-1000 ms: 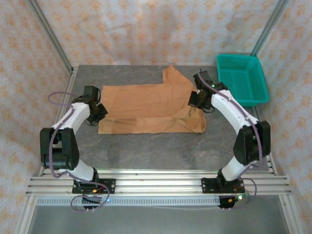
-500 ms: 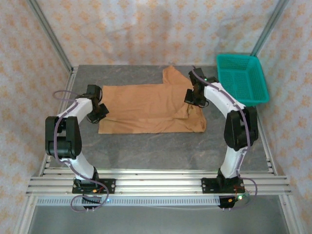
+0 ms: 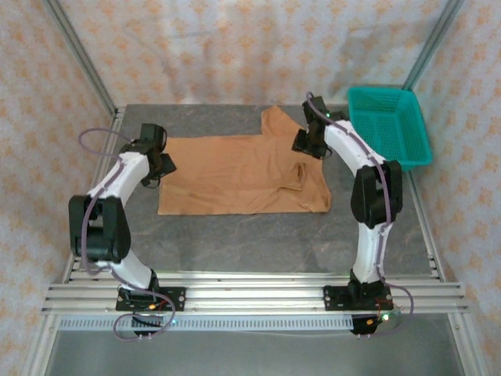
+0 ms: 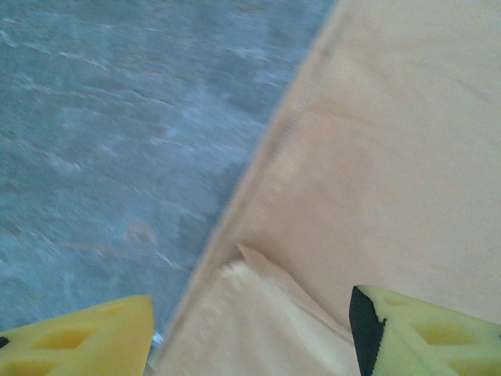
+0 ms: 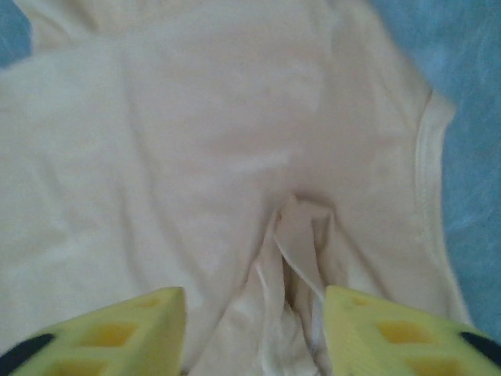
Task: Fold the inside-out t-shirt
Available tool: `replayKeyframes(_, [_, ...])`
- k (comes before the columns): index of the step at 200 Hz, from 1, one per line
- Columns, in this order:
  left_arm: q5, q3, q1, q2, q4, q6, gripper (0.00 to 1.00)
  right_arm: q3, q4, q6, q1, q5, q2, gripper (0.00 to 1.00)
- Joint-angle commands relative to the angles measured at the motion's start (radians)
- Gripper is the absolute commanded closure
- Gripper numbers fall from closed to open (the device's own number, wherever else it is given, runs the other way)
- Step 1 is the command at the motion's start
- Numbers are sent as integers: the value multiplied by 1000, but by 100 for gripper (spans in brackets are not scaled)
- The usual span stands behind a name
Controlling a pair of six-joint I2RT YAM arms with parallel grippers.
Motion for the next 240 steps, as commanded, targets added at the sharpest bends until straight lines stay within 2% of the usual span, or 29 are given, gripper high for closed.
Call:
replayKeyframes(1, [97,-120,-52,-104,86,-89,32,-214,103,79,9,-100,-124,55])
replayKeyframes(21, [155,-211,-62,-155,152,-141,32,-358,227,162,18,-155,-173,55])
replayKeyframes(45, [163,-245,-64,-183,158,-146,33,-429,301,214,22,-161,-163,52])
replayKeyframes(113, [146,-237,-64,-171,123,-121,33,-451,339,253,24,-133,-105,57])
replayKeyframes(209, [136,-225,-64,-180,110,-122,33,-488,317,236,37,-99,-130,54])
replayKeyframes(227, [135,-228,-64,-184,109,-122,33,-484,321,239,39,-98,-121,56])
replayKeyframes(240, [131,-231,-64,-189,107,-121,33,-479,320,237,40,-95,-121,69])
